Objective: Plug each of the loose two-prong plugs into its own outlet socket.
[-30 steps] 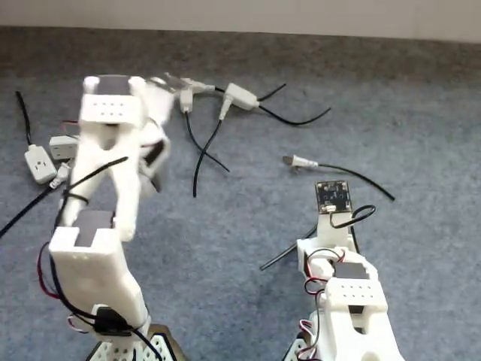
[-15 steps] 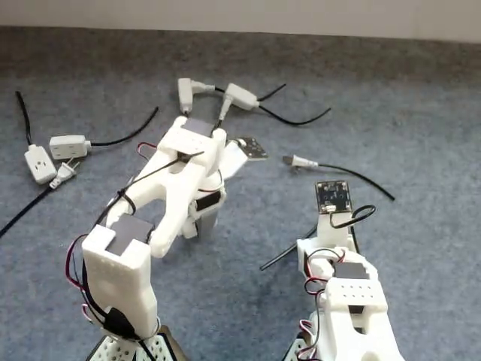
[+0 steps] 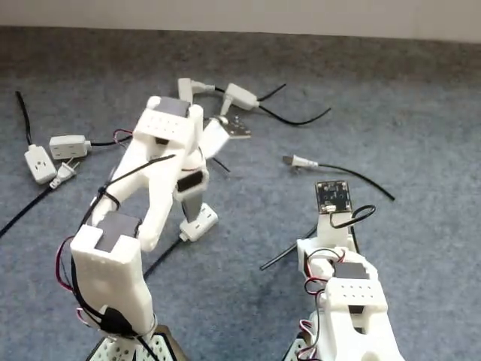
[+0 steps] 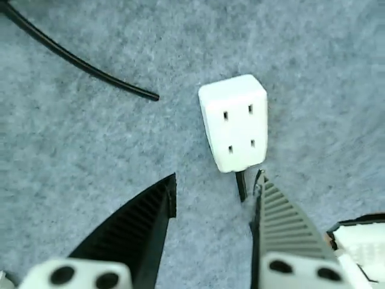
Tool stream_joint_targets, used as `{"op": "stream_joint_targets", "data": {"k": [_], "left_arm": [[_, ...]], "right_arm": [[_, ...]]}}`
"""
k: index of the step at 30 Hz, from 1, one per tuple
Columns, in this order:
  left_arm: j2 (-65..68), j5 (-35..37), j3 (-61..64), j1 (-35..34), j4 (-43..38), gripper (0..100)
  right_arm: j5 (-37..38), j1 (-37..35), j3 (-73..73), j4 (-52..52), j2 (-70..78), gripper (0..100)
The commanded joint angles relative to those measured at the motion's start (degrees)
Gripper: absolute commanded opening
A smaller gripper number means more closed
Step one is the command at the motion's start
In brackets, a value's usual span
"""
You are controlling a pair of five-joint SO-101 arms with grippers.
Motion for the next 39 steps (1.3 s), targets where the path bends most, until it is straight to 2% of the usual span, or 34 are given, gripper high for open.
{"op": "stream_joint_targets", "data": {"k": [1, 6, 10, 12, 16, 19, 23, 31, 39], "left_arm": [[-3.2, -3.5, -6.7, -6.3, 2.5, 22], [-3.2, -10.5, -10.1, -15.3, 2.5, 22], [-2.4, -22.2, -12.6, -25.1, 1.6, 21], [-2.4, -26.7, -12.4, -29.4, -2.7, 21], [-2.3, -28.7, -10.9, -35.8, -13.9, 21], [-0.3, -30.9, -9.4, -38.1, -18.9, 21], [4.1, -36.2, -10.1, -39.1, -20.0, 21], [13.7, -36.4, -17.5, -42.5, -23.6, 21], [22.8, -36.1, -23.6, -44.9, -23.5, 21]], "right_arm": [[0.6, -0.9, 0.0, -0.8, -0.3, 0.7], [0.6, -0.9, 0.0, -0.8, -0.3, 0.7], [0.6, -0.9, 0.0, -0.8, -0.3, 0.7], [0.6, -0.9, 0.0, -0.8, -0.3, 0.7], [0.6, -0.9, 0.0, -0.8, -0.3, 0.7], [0.6, -0.9, 0.0, -0.8, -0.3, 0.7], [0.6, -0.9, 0.0, -0.8, -0.3, 0.7], [0.6, -0.9, 0.0, -0.8, -0.3, 0.7], [0.6, -1.0, 0.0, -0.8, -0.3, 0.7]]}}
